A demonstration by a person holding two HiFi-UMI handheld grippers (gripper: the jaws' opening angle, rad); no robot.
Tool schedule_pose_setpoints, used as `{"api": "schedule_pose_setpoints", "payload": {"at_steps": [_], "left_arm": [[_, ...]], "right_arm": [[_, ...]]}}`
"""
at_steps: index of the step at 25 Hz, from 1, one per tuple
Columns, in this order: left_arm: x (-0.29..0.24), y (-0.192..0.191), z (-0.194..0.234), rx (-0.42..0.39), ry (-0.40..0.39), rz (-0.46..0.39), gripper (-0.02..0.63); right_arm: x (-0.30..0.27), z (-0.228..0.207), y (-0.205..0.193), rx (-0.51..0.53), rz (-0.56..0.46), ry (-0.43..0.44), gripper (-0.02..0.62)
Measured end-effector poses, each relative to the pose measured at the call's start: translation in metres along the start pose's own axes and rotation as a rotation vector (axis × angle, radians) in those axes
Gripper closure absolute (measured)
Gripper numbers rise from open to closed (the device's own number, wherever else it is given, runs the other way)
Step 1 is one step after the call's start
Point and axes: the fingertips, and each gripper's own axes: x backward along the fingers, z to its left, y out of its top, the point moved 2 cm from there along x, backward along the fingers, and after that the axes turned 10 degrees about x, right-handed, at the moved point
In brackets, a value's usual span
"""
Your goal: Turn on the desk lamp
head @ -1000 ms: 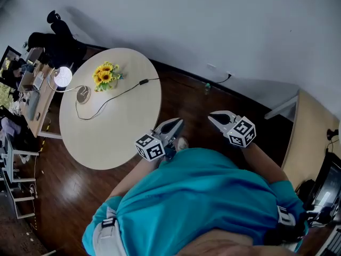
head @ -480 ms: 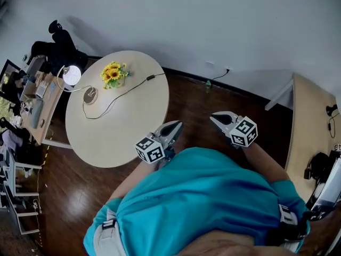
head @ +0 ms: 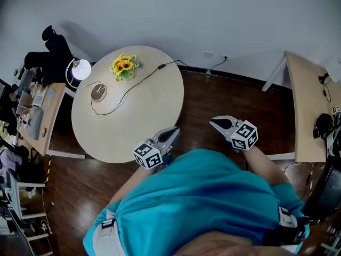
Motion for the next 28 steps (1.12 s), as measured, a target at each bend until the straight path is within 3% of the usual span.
{"api": "schedule_pose_setpoints", "payload": {"at_steps": [5, 13, 21, 28], "left_arm": [[0.011, -0.021, -0.035, 0.012, -0.070, 0.039, 0.586], [0.008, -0.079, -0.151, 0.000, -0.161, 0.086, 0.586], [0.042, -0.164, -0.266, 0.046, -0.097, 0.080, 0.586], [0.126, -0.175, -0.306, 0.015, -0.049, 0.052, 0.586]], "right_arm": [[0.036, 0.046, 0.004, 0.001, 0.001, -0.084, 0.594], [0.147, 0.138, -0.012, 0.010, -0.029, -0.170, 0.594], [0.251, 0.238, -0.052, -0.039, -0.038, -0.136, 0.594], [0.234, 0.318, -0.042, -0.021, -0.054, -0.087, 0.594]]}}
